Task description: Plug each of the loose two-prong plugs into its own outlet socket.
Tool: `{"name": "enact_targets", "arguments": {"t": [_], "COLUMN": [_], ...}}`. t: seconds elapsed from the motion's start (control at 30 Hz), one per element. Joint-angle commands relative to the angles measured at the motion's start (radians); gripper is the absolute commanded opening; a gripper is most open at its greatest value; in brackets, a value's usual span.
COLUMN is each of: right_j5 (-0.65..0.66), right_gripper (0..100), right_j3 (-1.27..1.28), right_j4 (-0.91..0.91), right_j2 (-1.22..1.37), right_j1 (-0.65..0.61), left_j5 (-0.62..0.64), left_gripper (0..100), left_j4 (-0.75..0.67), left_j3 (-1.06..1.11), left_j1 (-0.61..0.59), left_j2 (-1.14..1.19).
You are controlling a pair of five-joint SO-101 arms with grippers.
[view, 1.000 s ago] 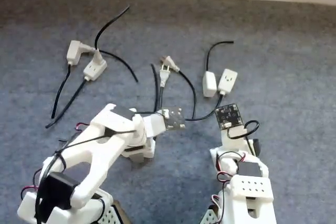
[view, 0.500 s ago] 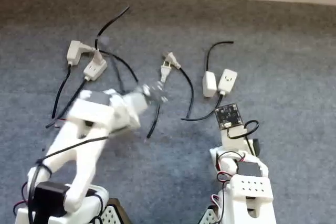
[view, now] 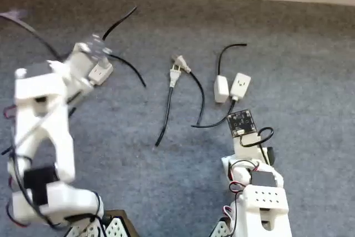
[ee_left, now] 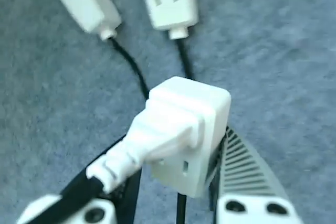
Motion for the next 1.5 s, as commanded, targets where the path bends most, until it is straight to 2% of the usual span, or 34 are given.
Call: {"name": "enact_targets", "arguments": {"t": [0.0,0.17,0.27,0.6,0.73,0.77,1.2,1.47], "right_j5": [-0.002,-0.002,0.000,0.000,0.000,0.000,0.000,0.000], "right_gripper": [38.2,38.2,38.2,38.2,38.2,38.2,38.2,38.2], "right_j3": [0.002,0.002,0.002,0.002,0.002,0.002,0.002,0.002], "right_j4": [-0.015,-0.015,-0.015,-0.015,-0.015,-0.015,-0.015,-0.015], "right_j2": [0.007,0.007,0.007,0.007,0.007,0.007,0.007,0.007], "right_j1": [-0.015,-0.015,-0.015,-0.015,-0.015,-0.015,-0.016,-0.016], "left_j5": [0.057,0.061,0.061,0.095,0.095,0.095,0.094,0.097], "left_gripper": [4,4,4,7,27,28,26,26], "left_j4": [0.021,0.222,0.287,0.311,0.361,0.362,0.637,0.657], "left_j3": [-0.318,-0.720,-0.888,-1.121,-1.145,-1.148,-1.494,-1.558], "left_j1": [-0.108,-0.148,-0.148,-0.148,-0.148,-0.148,-0.148,-0.196], "left_j2": [0.225,0.532,0.664,0.946,0.960,0.957,0.961,0.957]}}
